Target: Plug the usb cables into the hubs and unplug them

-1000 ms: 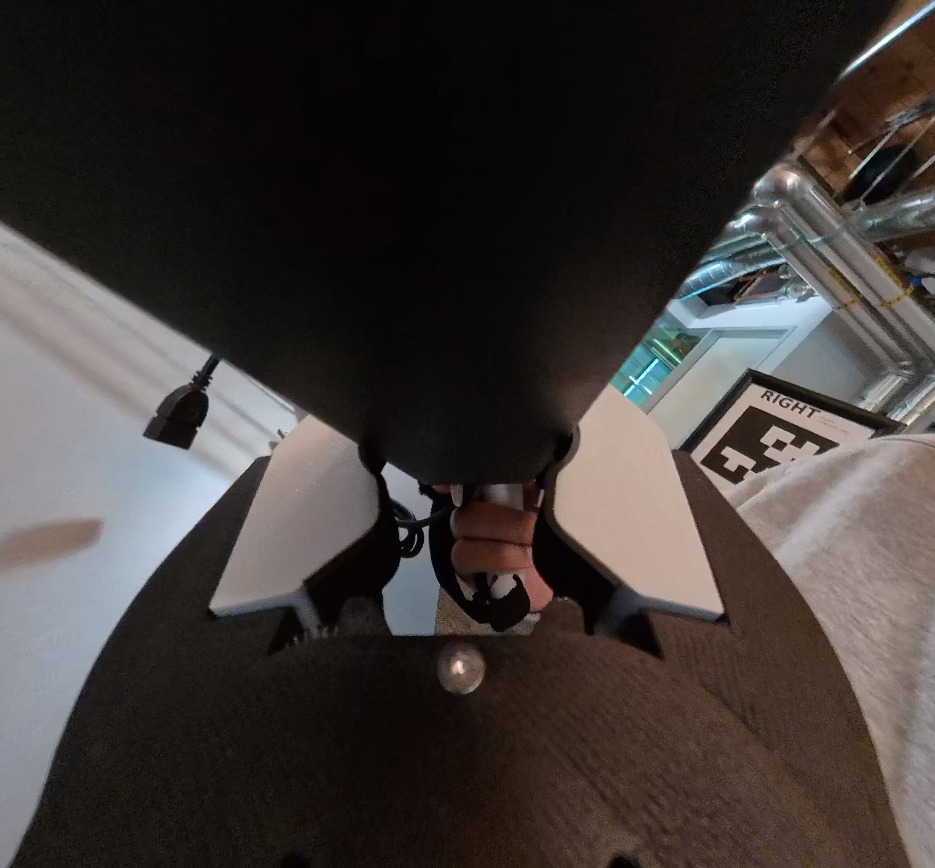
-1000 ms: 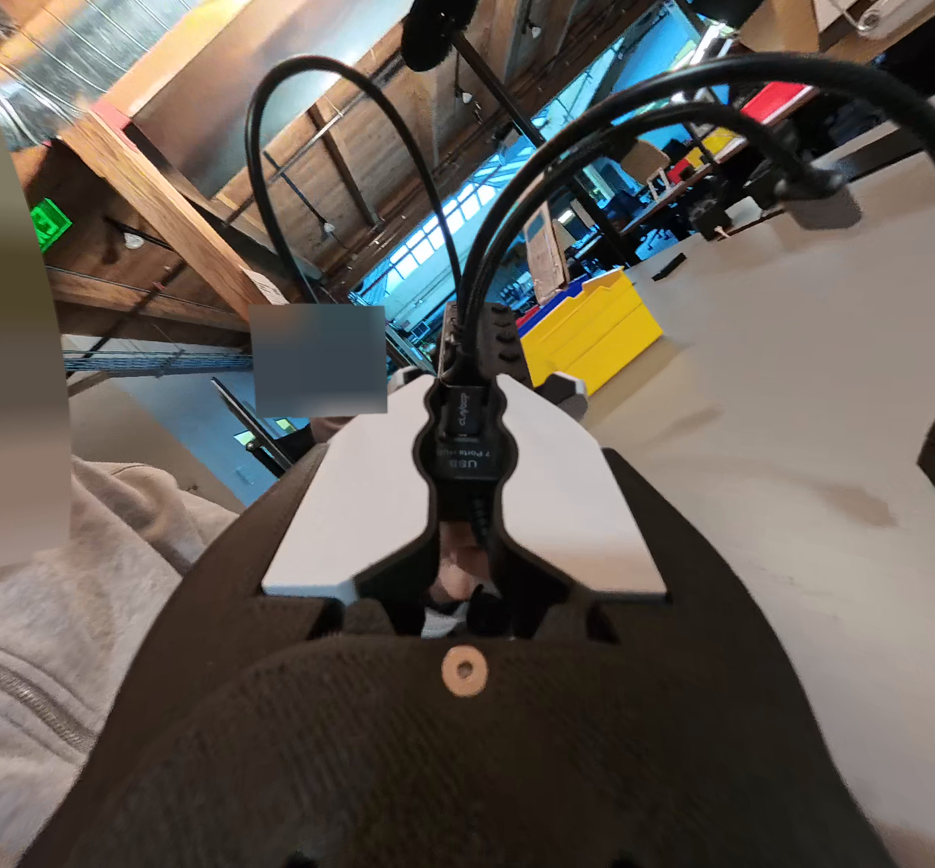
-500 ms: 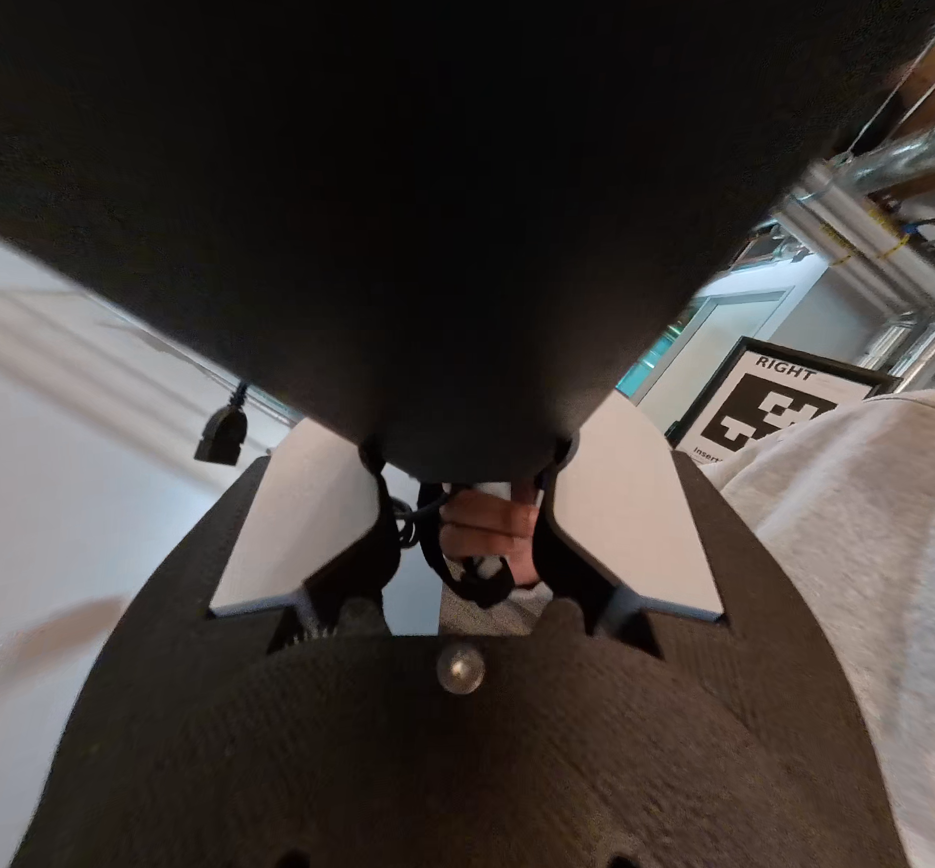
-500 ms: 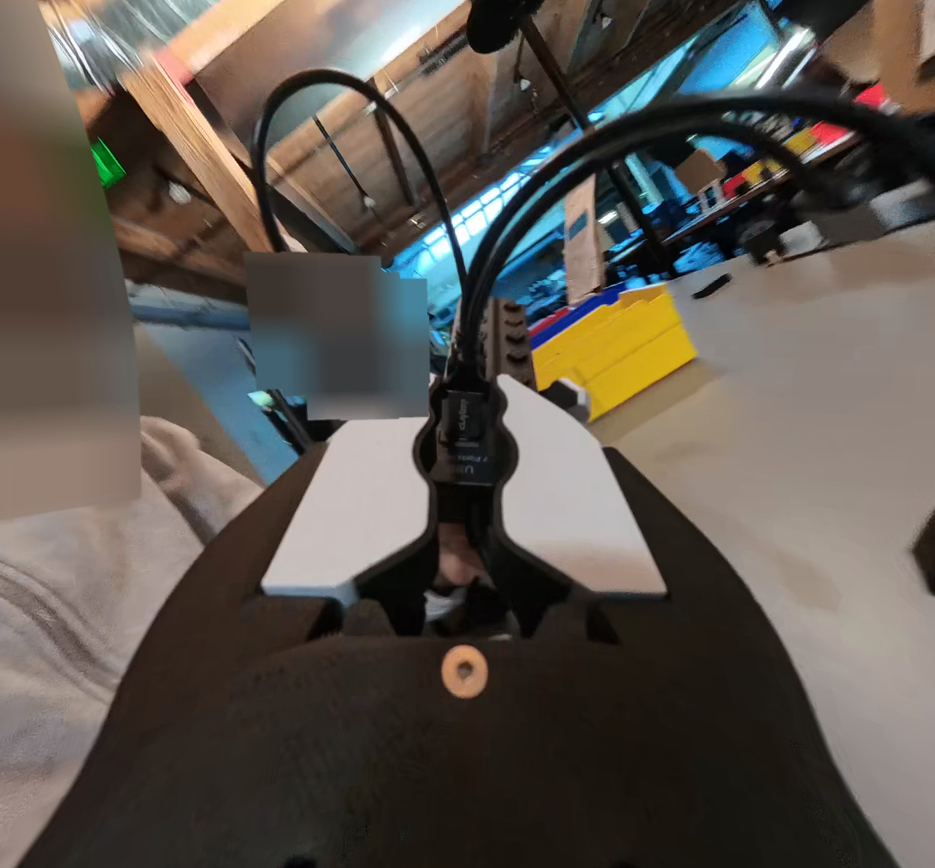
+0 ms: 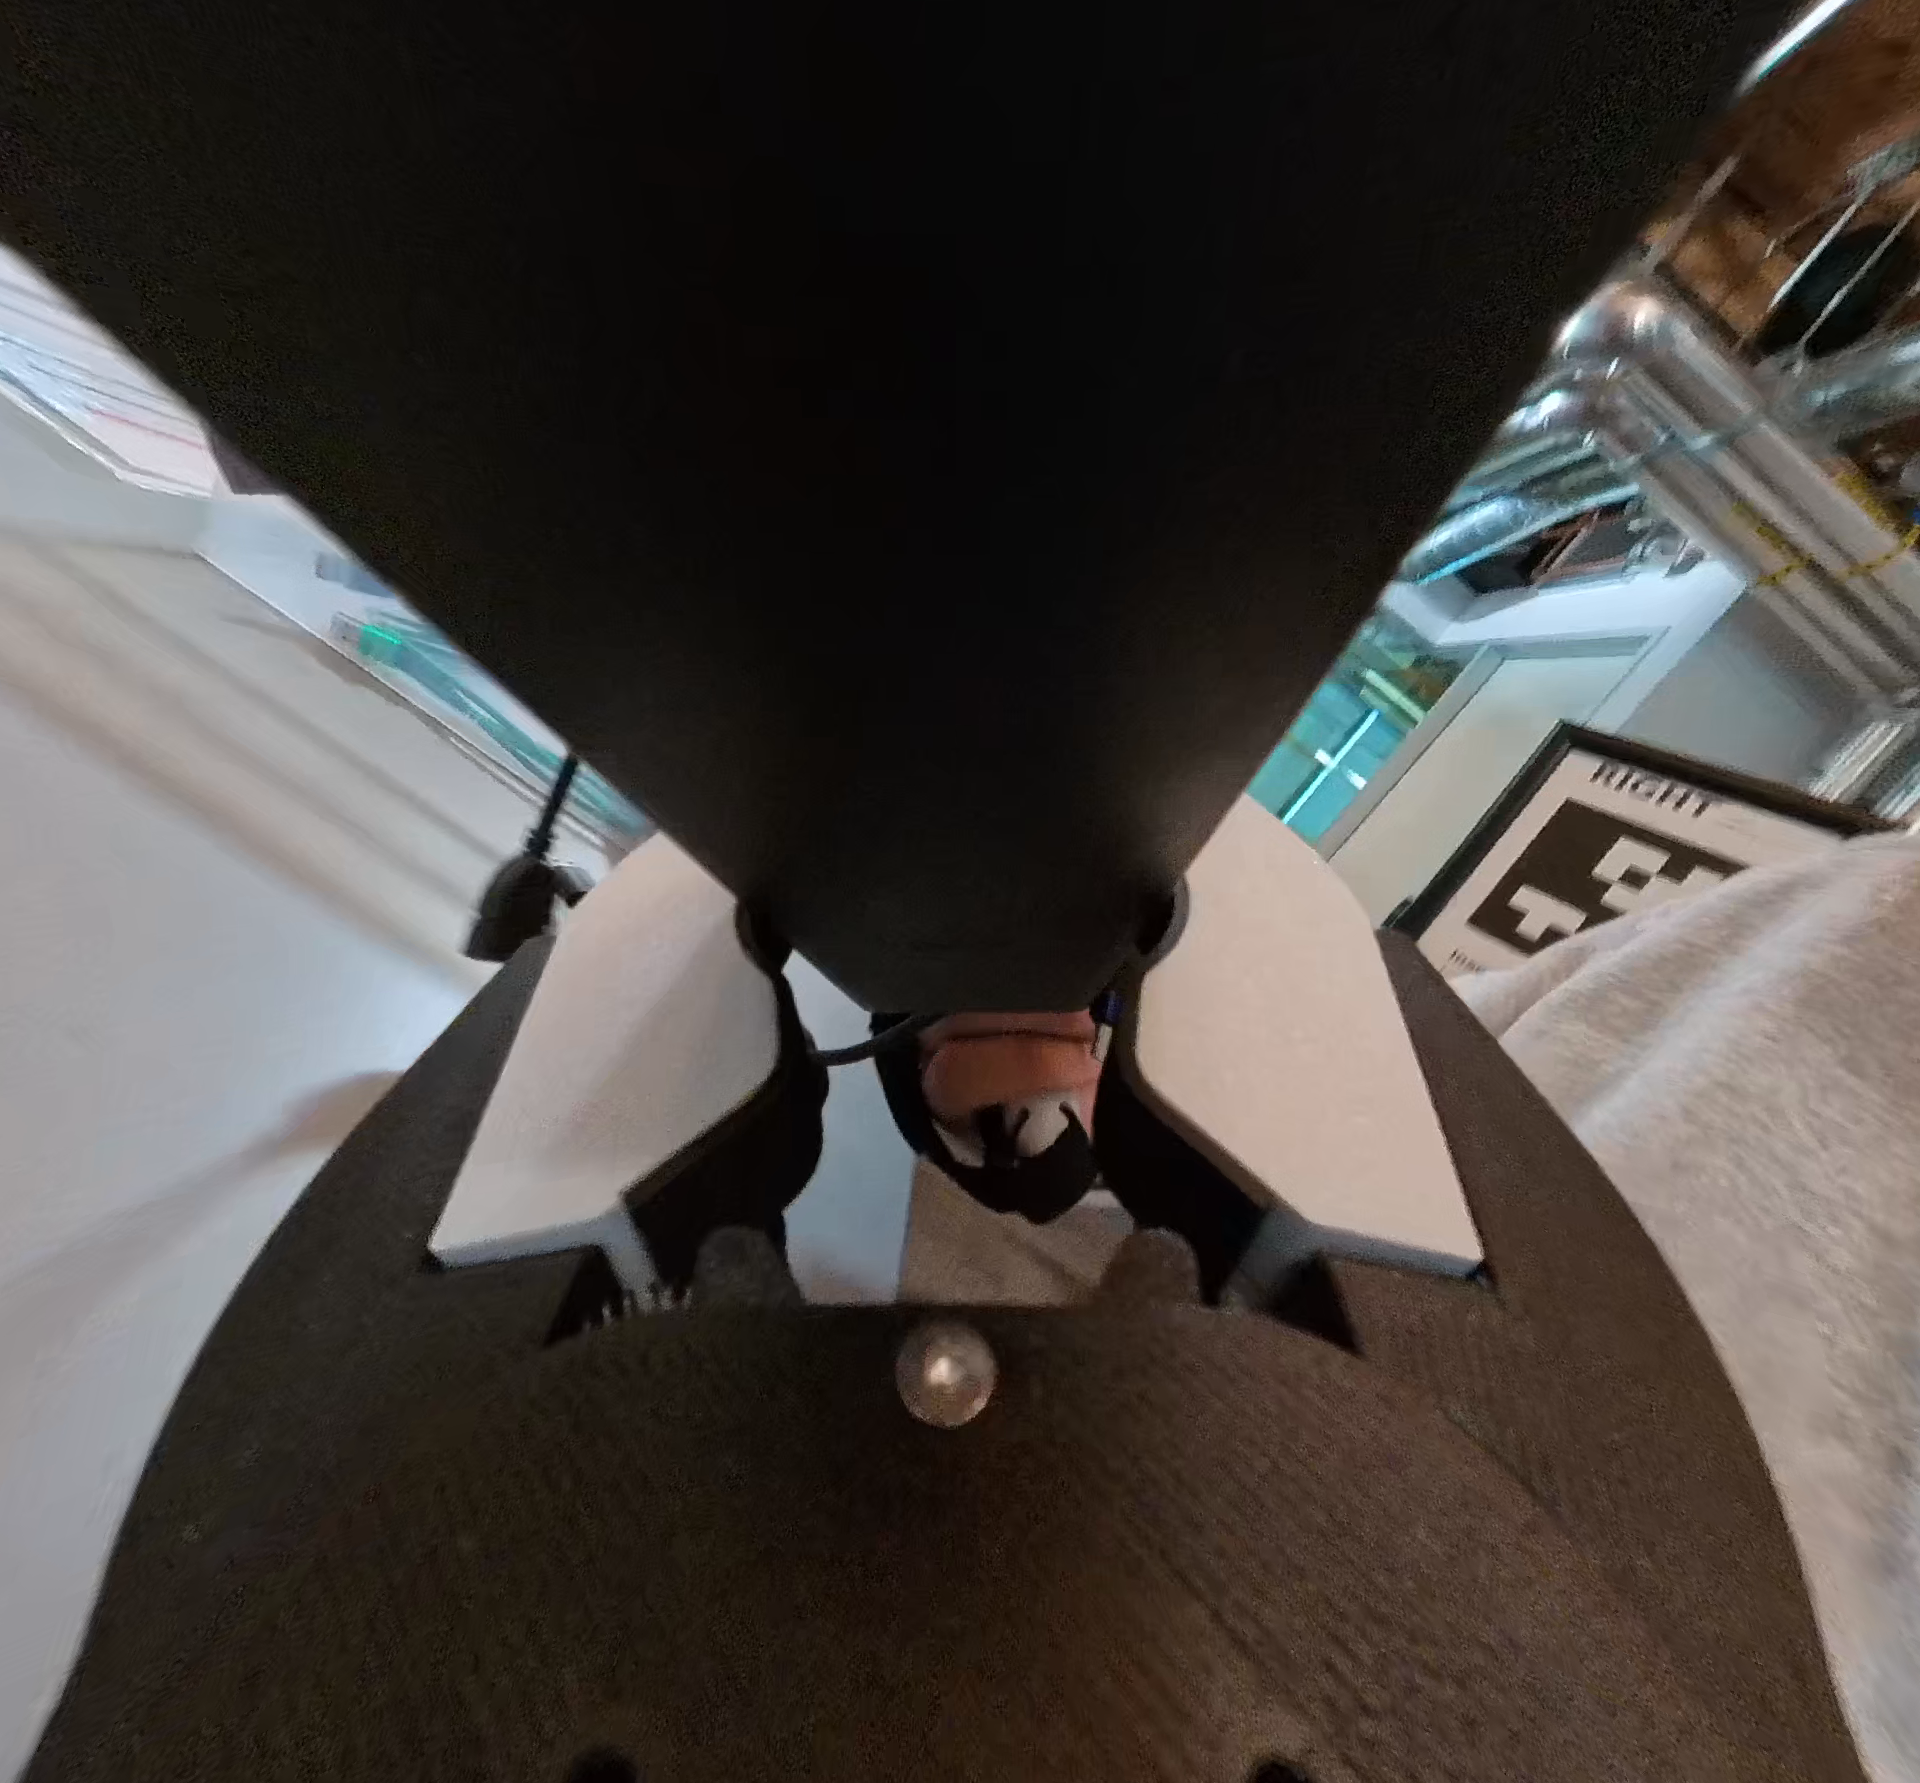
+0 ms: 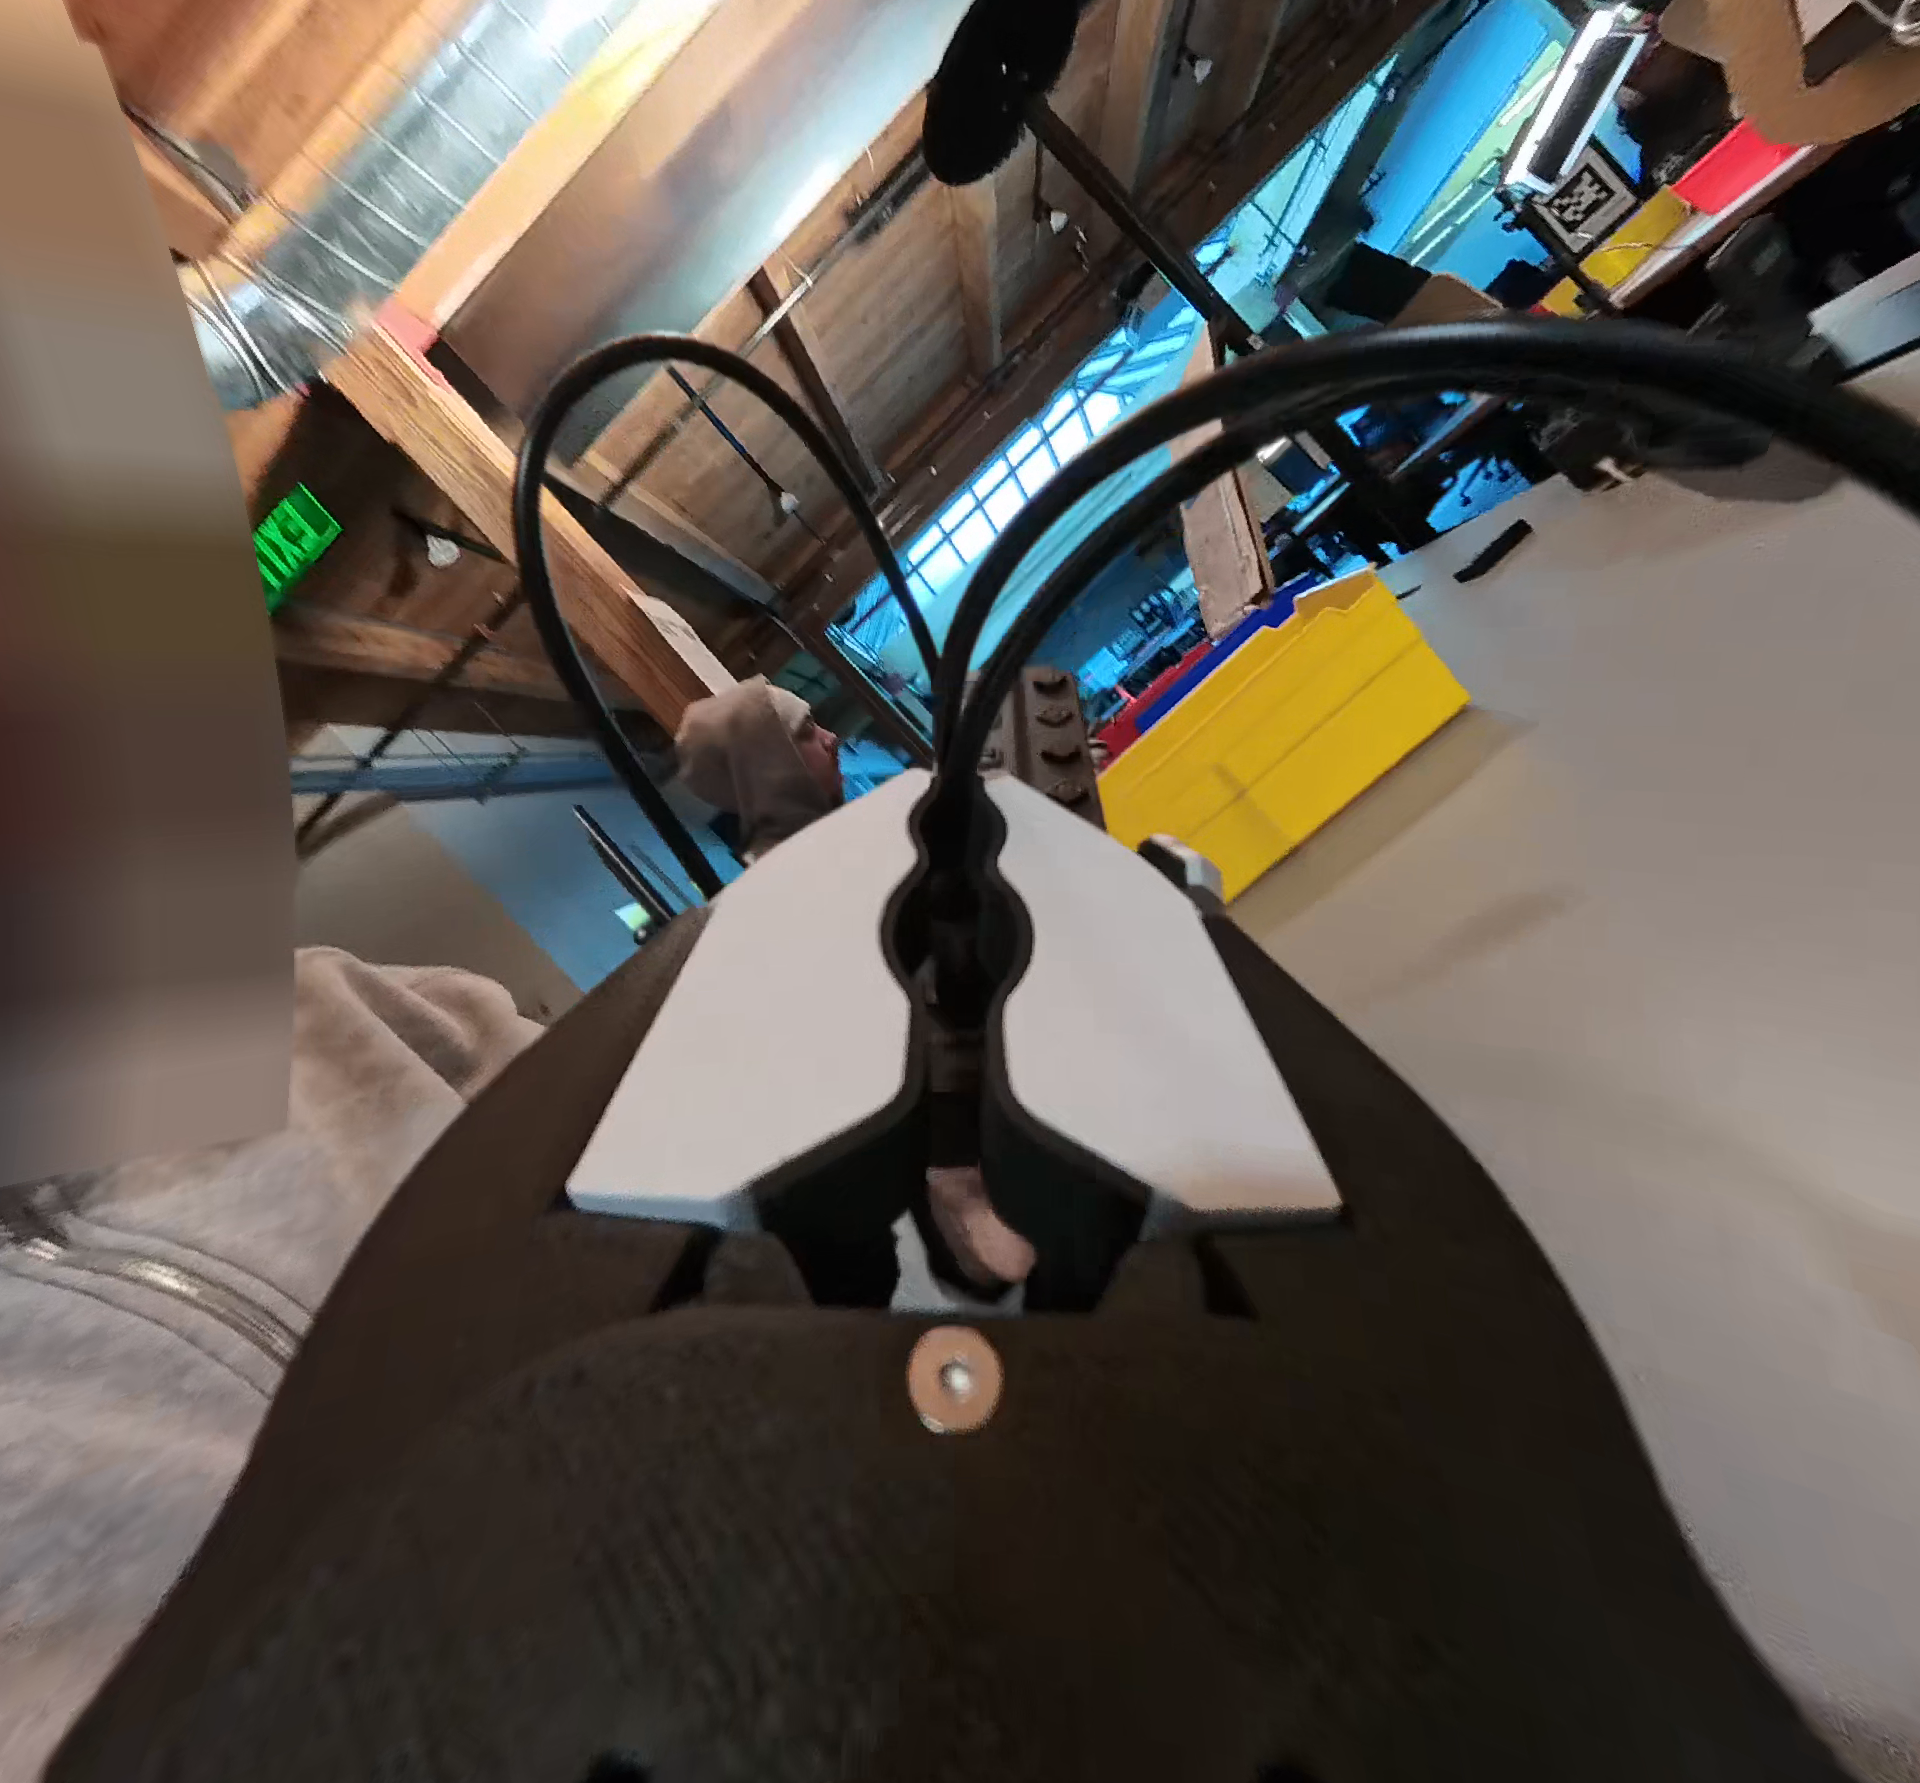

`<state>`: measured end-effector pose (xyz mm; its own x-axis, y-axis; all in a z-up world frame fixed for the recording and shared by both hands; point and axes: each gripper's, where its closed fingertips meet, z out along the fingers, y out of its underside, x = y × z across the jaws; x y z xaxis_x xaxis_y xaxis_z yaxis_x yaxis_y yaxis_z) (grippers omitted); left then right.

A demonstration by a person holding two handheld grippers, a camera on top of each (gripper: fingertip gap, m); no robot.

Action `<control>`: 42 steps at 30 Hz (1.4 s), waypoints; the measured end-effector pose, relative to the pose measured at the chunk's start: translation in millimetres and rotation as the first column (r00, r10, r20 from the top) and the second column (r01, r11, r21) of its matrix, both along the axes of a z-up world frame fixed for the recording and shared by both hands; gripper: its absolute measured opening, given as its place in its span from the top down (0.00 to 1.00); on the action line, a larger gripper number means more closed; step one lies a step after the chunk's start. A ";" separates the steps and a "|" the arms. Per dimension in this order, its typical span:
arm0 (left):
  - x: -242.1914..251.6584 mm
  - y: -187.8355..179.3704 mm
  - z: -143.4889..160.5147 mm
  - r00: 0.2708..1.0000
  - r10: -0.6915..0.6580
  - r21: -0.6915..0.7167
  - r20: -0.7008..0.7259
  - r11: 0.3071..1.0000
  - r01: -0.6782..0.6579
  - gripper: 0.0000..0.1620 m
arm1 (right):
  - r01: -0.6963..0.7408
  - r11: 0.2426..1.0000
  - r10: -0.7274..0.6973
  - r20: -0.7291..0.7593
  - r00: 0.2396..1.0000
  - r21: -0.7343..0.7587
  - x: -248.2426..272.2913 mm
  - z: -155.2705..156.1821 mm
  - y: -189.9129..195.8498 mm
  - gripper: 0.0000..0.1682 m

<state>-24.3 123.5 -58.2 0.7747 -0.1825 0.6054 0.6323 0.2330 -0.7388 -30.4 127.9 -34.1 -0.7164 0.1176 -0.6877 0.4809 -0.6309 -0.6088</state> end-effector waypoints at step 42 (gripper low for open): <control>-80.2 -70.7 8.4 0.917 0.276 -0.038 -0.289 0.954 -0.299 0.59 | 0.413 0.857 -0.429 -0.017 0.903 0.307 -31.9 -32.6 52.7 0.83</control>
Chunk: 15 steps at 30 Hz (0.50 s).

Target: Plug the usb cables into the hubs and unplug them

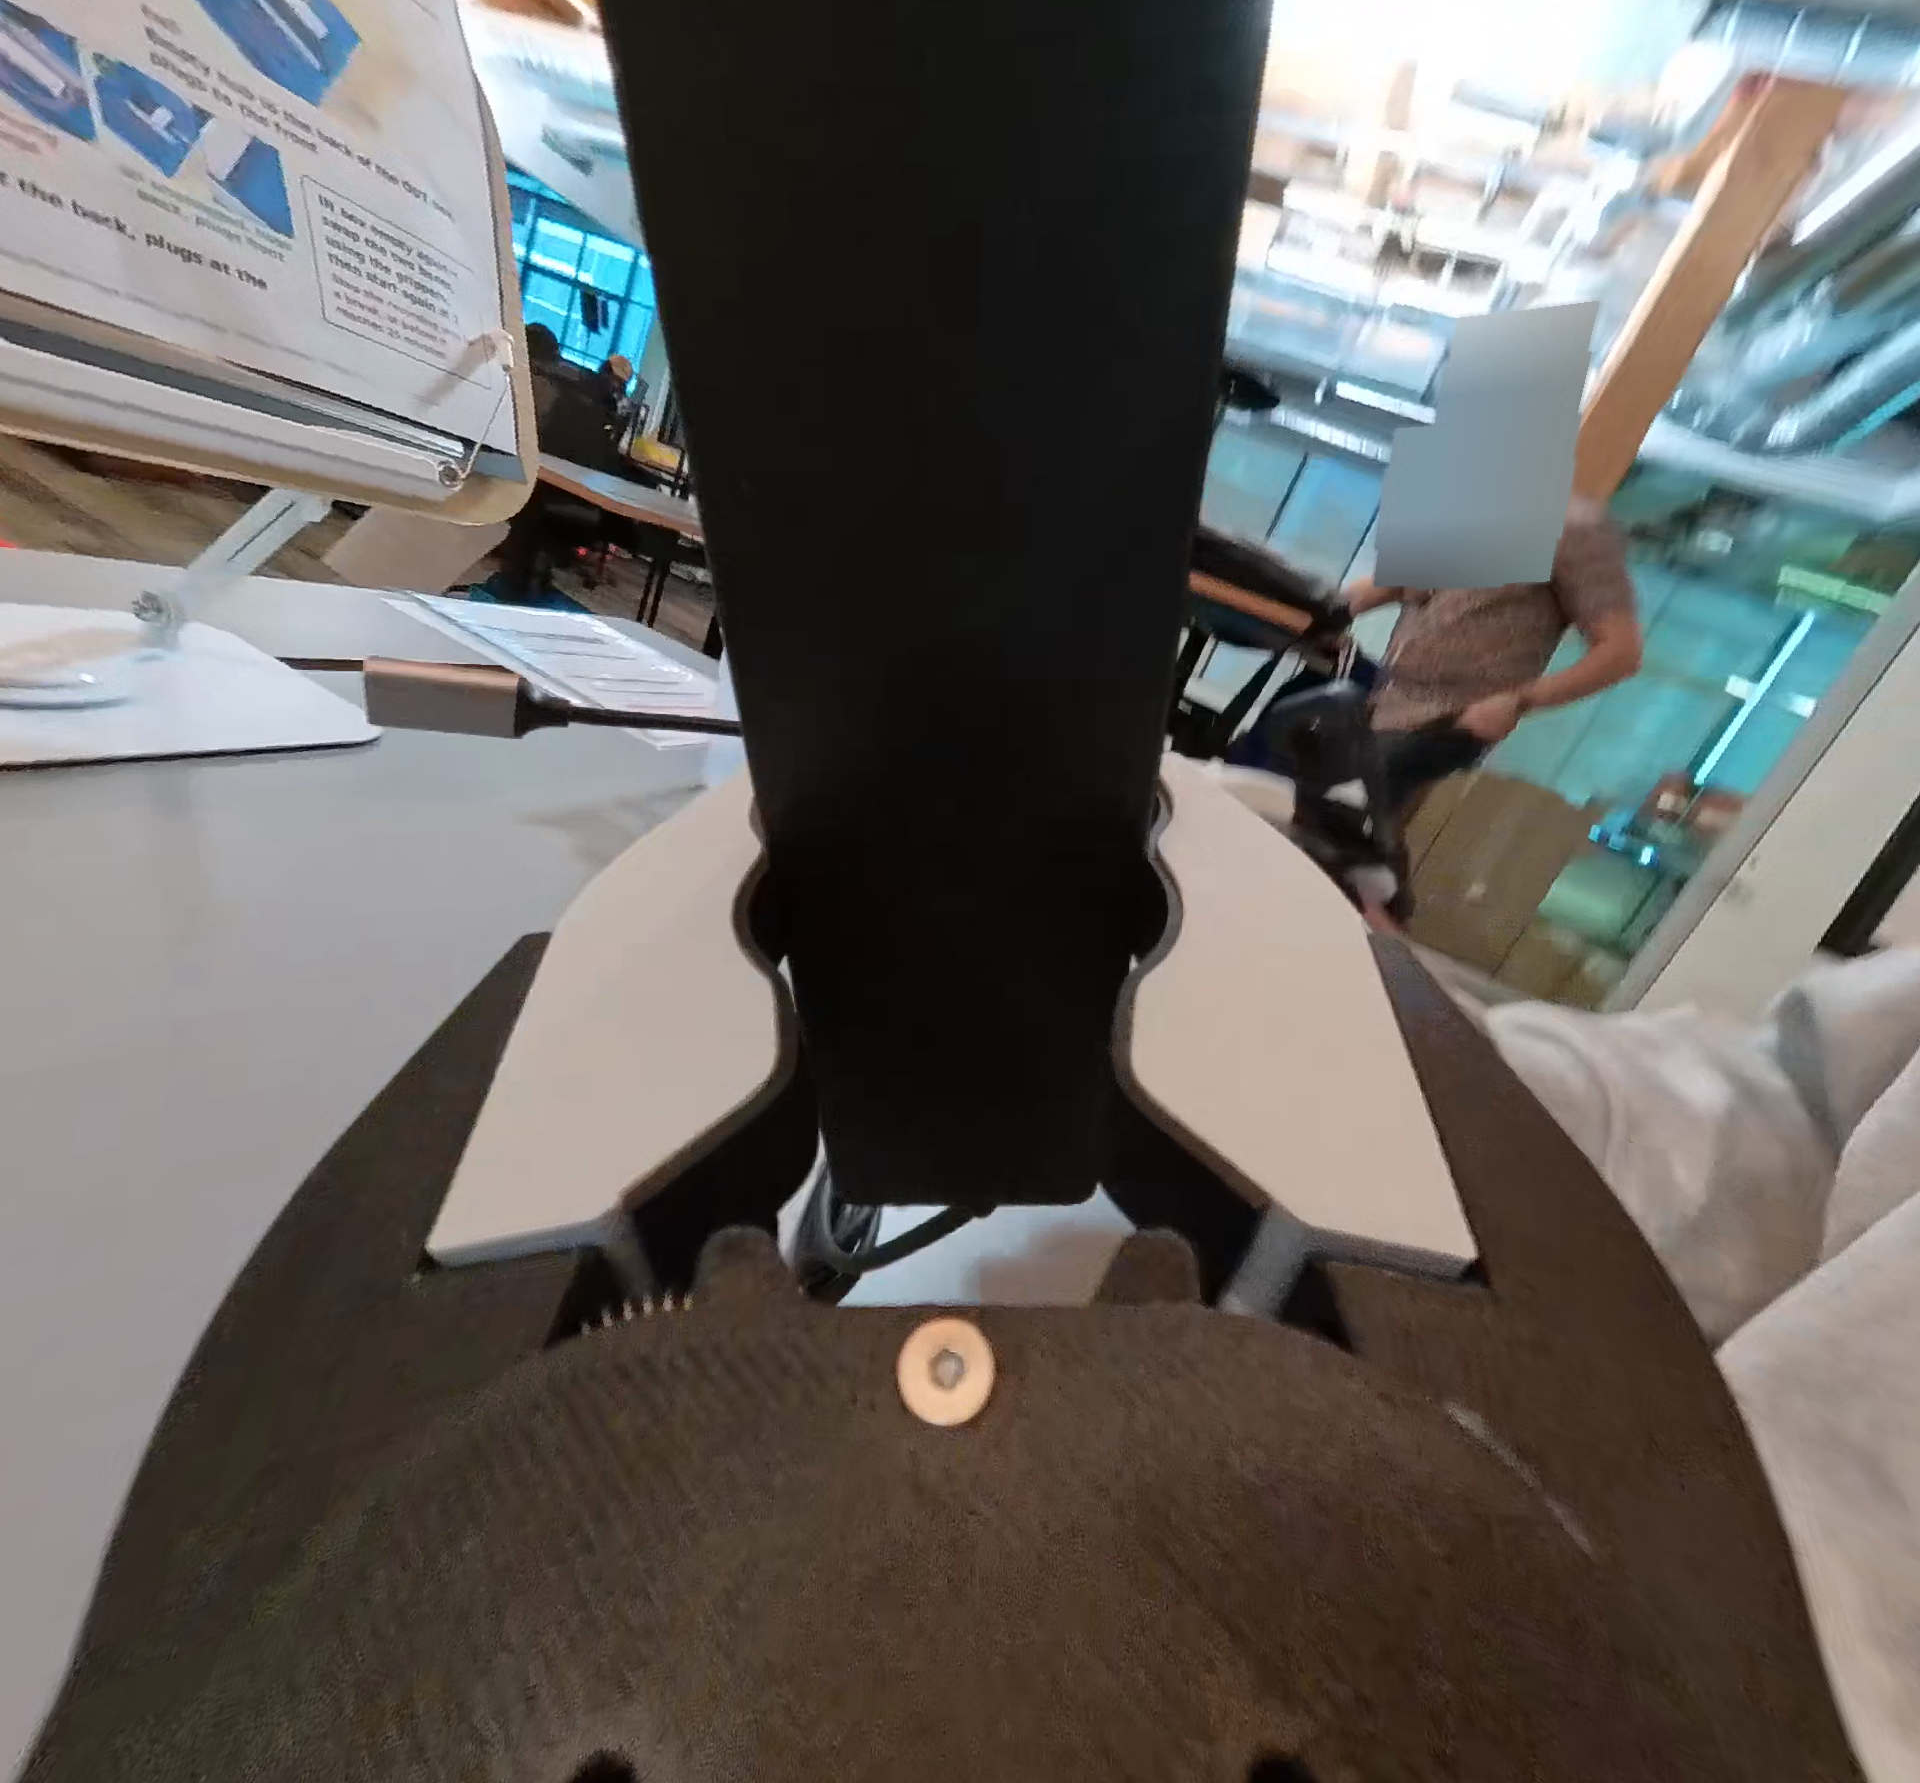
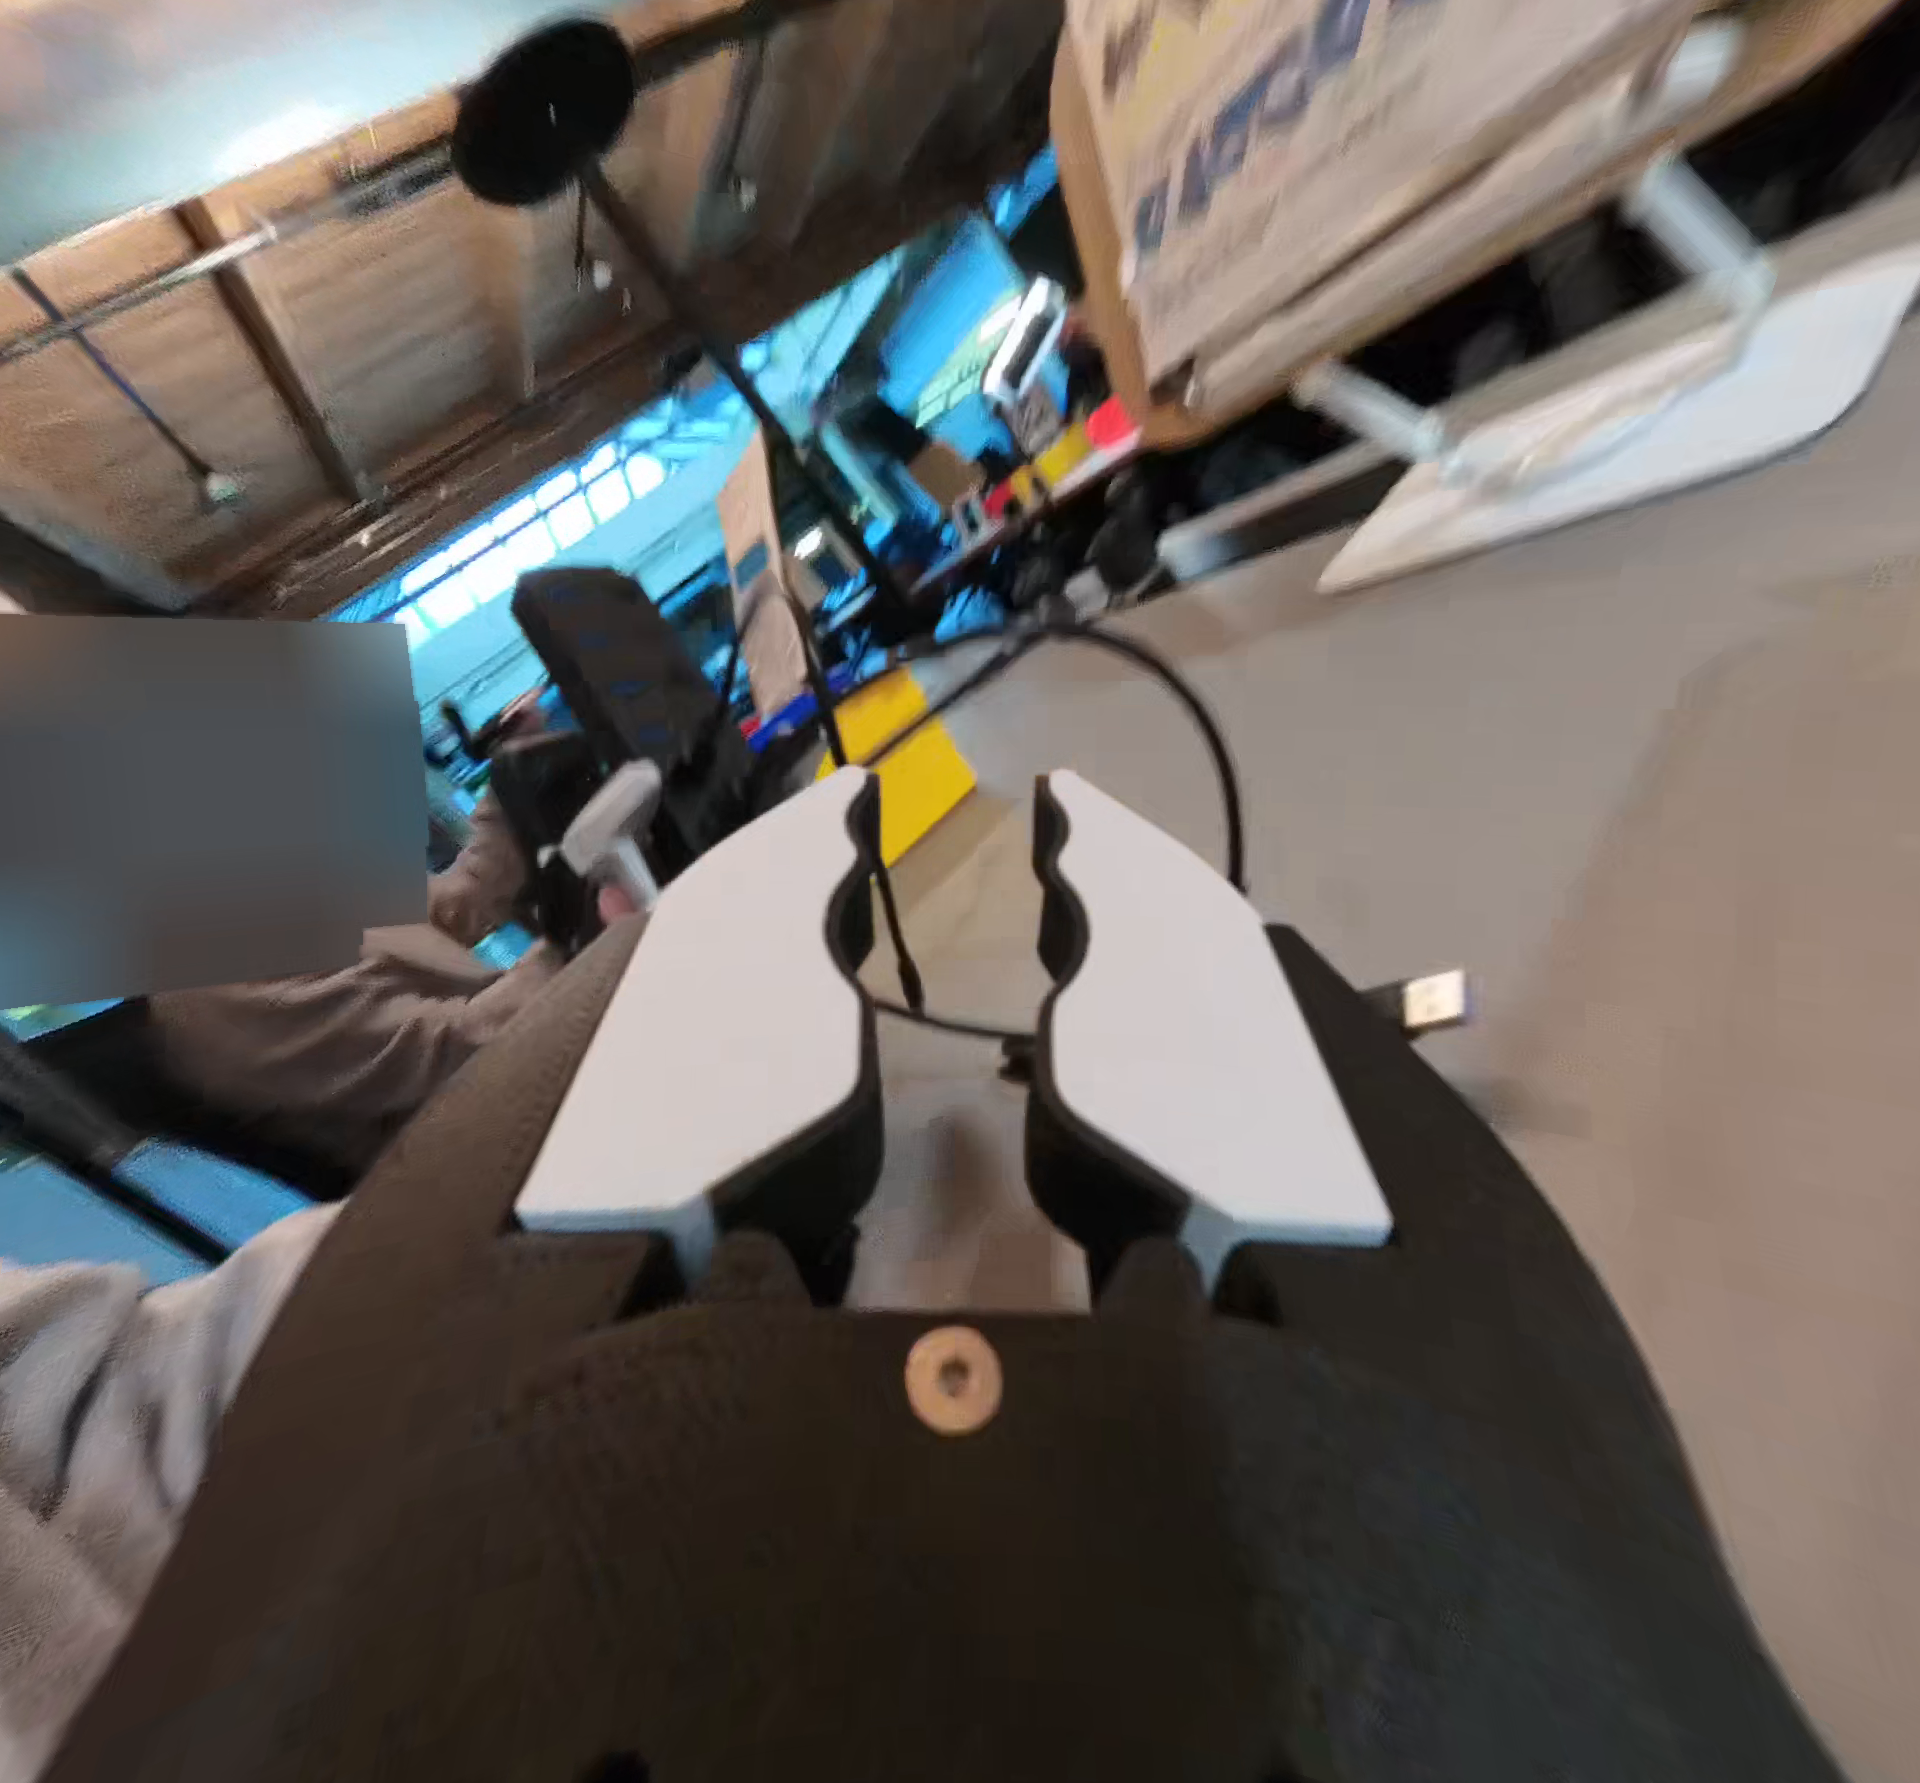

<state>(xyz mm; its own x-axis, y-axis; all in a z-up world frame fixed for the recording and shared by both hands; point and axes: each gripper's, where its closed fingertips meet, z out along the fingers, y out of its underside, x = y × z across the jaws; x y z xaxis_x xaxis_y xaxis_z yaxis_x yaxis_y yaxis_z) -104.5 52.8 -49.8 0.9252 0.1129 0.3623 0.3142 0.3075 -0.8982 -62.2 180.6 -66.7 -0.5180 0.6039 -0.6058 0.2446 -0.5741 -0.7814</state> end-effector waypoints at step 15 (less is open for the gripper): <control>83.8 40.4 -41.4 0.893 -0.400 -0.302 -0.209 0.894 0.330 0.59 | -0.140 0.767 0.359 -0.239 0.902 0.626 51.1 10.2 -88.2 0.82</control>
<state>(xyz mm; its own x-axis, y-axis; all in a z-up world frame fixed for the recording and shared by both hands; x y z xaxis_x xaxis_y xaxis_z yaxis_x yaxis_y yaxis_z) -20.7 93.1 -91.2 0.9744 -0.1960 0.1097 0.1057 -0.0308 -0.9939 -11.1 92.4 -56.5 -0.7988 0.5993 0.0521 -0.0181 0.0627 -0.9979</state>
